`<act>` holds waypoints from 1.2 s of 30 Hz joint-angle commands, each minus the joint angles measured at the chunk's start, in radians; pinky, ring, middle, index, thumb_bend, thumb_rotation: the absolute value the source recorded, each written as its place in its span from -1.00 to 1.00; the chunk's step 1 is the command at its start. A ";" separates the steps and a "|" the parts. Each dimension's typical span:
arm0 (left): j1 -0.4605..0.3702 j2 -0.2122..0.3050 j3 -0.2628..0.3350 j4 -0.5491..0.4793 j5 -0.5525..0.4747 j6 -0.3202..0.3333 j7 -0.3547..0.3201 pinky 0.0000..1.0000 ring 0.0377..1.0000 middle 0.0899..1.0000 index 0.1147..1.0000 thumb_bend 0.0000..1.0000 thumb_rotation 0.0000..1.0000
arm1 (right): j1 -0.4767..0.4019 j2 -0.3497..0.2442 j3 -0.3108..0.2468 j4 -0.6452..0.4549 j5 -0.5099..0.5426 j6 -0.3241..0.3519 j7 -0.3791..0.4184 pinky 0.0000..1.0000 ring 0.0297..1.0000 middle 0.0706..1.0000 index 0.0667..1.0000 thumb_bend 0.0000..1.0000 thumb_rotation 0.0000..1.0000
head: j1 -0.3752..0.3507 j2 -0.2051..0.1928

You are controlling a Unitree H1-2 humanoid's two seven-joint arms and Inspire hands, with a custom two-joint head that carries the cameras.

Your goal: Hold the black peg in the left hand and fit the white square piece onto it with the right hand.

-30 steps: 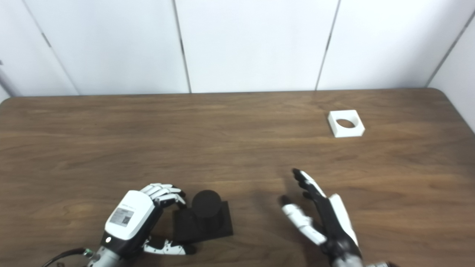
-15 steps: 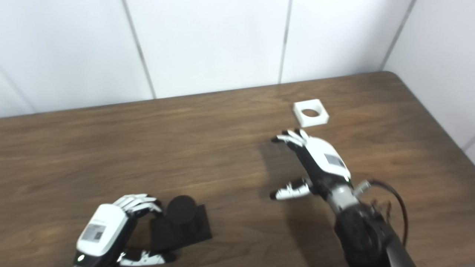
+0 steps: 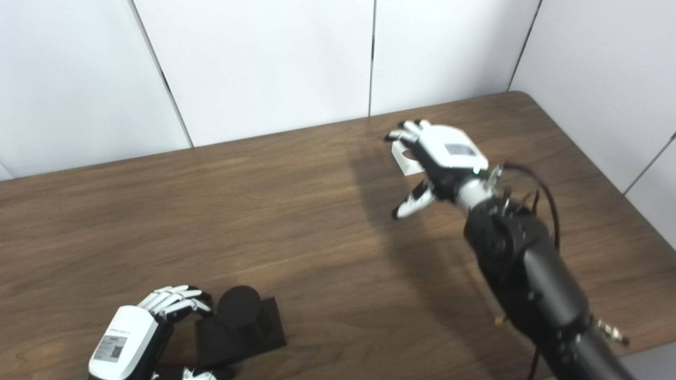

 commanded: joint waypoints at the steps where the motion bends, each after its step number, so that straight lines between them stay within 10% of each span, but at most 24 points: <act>1: 0.033 0.055 0.006 0.065 0.052 0.029 -0.048 0.61 0.57 0.42 -0.15 0.04 -0.90 | -0.070 -0.043 -0.017 0.020 -0.009 -0.011 -0.010 1.00 1.00 0.94 0.71 0.71 -0.67 | 0.002 0.001; 12: 0.042 0.054 -0.003 0.058 0.061 0.034 -0.057 0.63 0.58 0.43 -0.15 0.03 -0.90 | -0.227 -0.120 0.014 0.231 0.016 -0.046 -0.017 1.00 1.00 0.91 0.68 0.75 -0.70 | 0.004 0.008; 23: 0.052 0.045 0.001 0.029 0.039 0.045 -0.080 0.60 0.56 0.42 -0.15 0.04 -0.90 | -0.363 -0.194 0.156 0.457 0.014 -0.109 0.041 1.00 1.00 0.89 0.64 0.80 -0.70 | 0.019 0.017; 36: 0.056 0.033 0.009 0.000 0.038 0.061 -0.105 0.58 0.55 0.41 -0.15 0.03 -0.90 | -0.429 -0.187 0.255 0.592 0.010 -0.129 0.070 0.96 1.00 0.90 0.64 0.86 -0.73 | 0.029 0.020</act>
